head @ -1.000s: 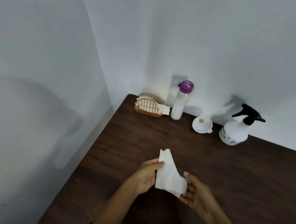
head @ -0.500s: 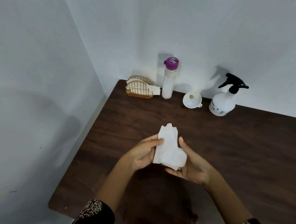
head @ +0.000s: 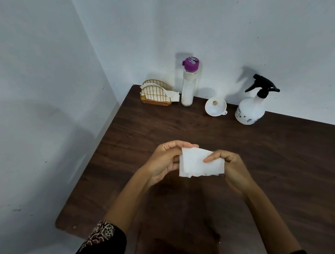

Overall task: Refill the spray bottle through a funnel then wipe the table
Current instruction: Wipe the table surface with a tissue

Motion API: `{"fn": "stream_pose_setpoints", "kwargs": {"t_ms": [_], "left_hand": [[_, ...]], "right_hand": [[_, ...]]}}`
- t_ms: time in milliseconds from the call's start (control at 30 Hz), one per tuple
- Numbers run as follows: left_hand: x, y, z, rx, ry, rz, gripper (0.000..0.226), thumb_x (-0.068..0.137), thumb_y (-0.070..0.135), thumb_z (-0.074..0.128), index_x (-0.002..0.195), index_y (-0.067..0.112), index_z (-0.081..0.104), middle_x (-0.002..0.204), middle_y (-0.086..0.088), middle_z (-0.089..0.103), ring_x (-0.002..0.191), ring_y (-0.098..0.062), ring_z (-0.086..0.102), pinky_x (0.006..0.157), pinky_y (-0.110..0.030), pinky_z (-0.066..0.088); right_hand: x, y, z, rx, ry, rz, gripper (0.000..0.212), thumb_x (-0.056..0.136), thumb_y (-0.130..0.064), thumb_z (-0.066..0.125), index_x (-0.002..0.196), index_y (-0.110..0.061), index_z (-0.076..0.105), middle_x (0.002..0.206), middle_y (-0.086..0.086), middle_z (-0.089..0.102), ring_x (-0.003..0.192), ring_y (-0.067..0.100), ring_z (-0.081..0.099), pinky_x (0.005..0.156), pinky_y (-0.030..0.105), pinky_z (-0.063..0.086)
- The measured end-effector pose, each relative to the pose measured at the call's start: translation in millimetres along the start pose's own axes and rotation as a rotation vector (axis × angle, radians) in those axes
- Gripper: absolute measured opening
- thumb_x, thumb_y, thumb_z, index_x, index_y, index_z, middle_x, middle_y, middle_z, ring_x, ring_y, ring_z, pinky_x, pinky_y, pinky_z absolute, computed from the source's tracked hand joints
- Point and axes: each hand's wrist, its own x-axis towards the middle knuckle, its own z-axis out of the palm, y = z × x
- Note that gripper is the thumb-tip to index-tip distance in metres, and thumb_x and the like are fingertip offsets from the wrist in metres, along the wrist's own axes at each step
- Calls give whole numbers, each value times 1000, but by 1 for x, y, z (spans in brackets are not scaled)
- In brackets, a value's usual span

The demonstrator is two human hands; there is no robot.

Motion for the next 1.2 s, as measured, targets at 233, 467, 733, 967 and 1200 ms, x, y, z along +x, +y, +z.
{"fn": "stream_pose_setpoints", "kwargs": {"t_ms": [233, 467, 733, 967, 1200], "left_hand": [[12, -30, 15, -280, 145, -192, 21, 92, 20, 56, 110, 10, 64, 111, -12, 67, 97, -24, 66, 72, -36, 59], [22, -51, 21, -49, 143, -164, 19, 87, 15, 64, 105, 12, 68, 103, -11, 71, 87, -21, 68, 69, -35, 55], [29, -58, 31, 147, -31, -193, 21, 87, 20, 65, 107, 14, 69, 98, -3, 72, 86, -15, 68, 62, -26, 55], [38, -98, 25, 442, 39, -63, 20, 85, 17, 67, 101, 5, 70, 92, -7, 71, 84, -16, 67, 78, -34, 55], [43, -110, -43, 1047, 735, 319, 29, 90, 33, 51, 116, 24, 62, 125, 5, 60, 117, -19, 52, 100, -34, 39]], "right_hand": [[0, 21, -2, -203, 51, -149, 58, 78, 27, 41, 61, -17, 75, 117, 11, 64, 109, 21, 60, 68, 22, 56], [-16, 8, -22, -189, -288, 77, 56, 78, 25, 39, 107, -11, 71, 125, -7, 62, 115, 6, 58, 83, 16, 50], [-18, 30, -42, 127, -82, 313, 46, 83, -29, 66, 127, -21, 55, 124, 7, 64, 110, 19, 63, 85, 30, 55], [-27, 70, -12, 151, 1, 371, 23, 90, -7, 53, 110, -3, 64, 94, 17, 73, 81, 26, 70, 65, 31, 58], [15, 63, -35, -146, 463, 304, 19, 93, 6, 44, 99, 11, 62, 63, 5, 67, 47, 12, 59, 41, 17, 45]]}}
